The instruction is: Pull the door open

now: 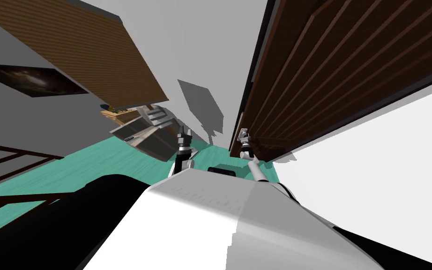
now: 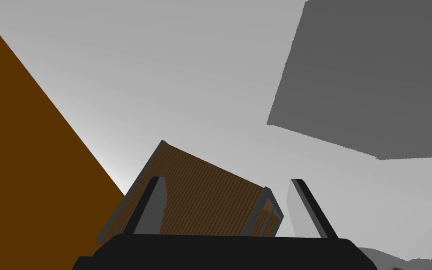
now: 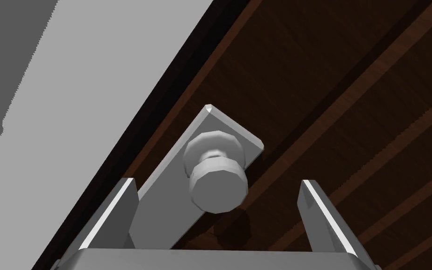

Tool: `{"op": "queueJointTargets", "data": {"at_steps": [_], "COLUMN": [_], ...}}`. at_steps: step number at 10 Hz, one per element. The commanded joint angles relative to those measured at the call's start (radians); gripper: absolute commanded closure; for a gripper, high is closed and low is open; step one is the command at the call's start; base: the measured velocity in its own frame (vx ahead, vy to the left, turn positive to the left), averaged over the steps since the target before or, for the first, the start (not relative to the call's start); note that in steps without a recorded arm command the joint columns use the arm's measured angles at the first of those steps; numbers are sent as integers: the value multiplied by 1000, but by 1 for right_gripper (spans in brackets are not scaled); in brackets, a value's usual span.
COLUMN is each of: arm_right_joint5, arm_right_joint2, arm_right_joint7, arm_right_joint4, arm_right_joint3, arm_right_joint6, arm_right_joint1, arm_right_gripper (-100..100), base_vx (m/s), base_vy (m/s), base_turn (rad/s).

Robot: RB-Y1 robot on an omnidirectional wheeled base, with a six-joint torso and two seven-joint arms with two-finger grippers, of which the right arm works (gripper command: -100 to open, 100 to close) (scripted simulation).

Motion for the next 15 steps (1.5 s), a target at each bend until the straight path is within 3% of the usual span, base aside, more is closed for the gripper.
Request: {"op": "queueJointTargets", "data": {"at_steps": [1, 2, 4, 7, 9, 10, 15], "arm_right_joint5": [-41, -41, -95, -120, -168, -168, -243], "arm_right_joint2": [-3, -3, -7, -9, -12, -12, -18], "arm_right_joint7": [-50, -65, -129, -187, -253, -264, -389], "arm_right_joint4": [-3, -3, -7, -9, -13, -13, -19], "arm_right_joint3": [5, 5, 12, 16, 22, 22, 32], "arm_right_joint6": [12, 12, 26, 33, 46, 46, 66], "arm_right_joint1": [1, 1, 3, 4, 6, 6, 9], "arm_right_gripper": [-100, -100, -100, -100, -100, -100, -100], "base_vx": [-88, -69, -82, -59, -68, -73, -61], "base_vy": [-60, -52, -58, -39, -47, -48, -43], "base_turn": [147, 39, 95, 55, 99, 34, 60]}}
